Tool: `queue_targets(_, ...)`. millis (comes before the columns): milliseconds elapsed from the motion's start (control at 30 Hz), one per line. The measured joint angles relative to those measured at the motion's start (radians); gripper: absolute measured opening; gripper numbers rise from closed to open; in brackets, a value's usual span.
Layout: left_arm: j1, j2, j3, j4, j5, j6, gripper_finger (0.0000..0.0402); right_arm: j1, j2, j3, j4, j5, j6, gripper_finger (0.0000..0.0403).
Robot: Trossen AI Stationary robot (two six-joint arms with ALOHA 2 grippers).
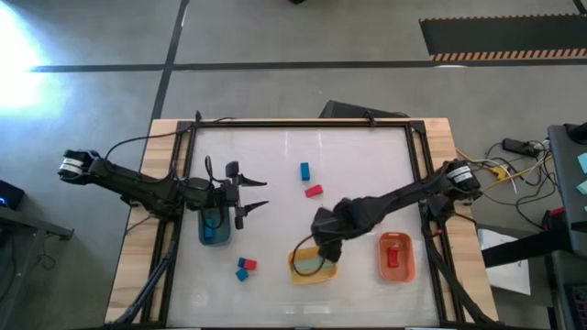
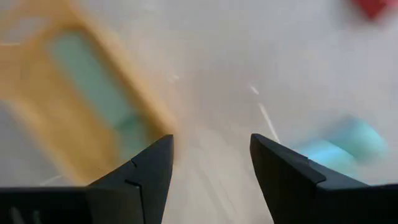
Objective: Sort & place blocks by color
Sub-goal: Put the red block into the orange bin
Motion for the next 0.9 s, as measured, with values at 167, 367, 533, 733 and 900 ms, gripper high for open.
queue_targets(167,0.0,0.0,0.0,0.0,0.0,0.0,0.0219,-0.031,-0.006,0.013,-0.197,0.064,0.1,0.0194)
queue_targets(367,0.0,0.0,-0.001,-0.001,0.0,0.0,0.0219,-0.073,-0.011,0.012,-0.296,0.102,0.181,0.0191)
queue_targets(533,0.0,0.0,-0.003,-0.002,0.0,0.0,0.0219,-0.105,-0.023,0.004,-0.304,0.102,0.197,0.0191)
queue_targets(733,0.0,0.0,-0.009,-0.002,0.0,0.0,0.0219,-0.127,-0.026,-0.022,-0.303,0.108,0.197,0.019)
queue_targets(900,0.0,0.0,-0.011,-0.001,0.0,0.0,0.0219,-0.149,-0.026,-0.06,-0.293,0.109,0.215,0.019)
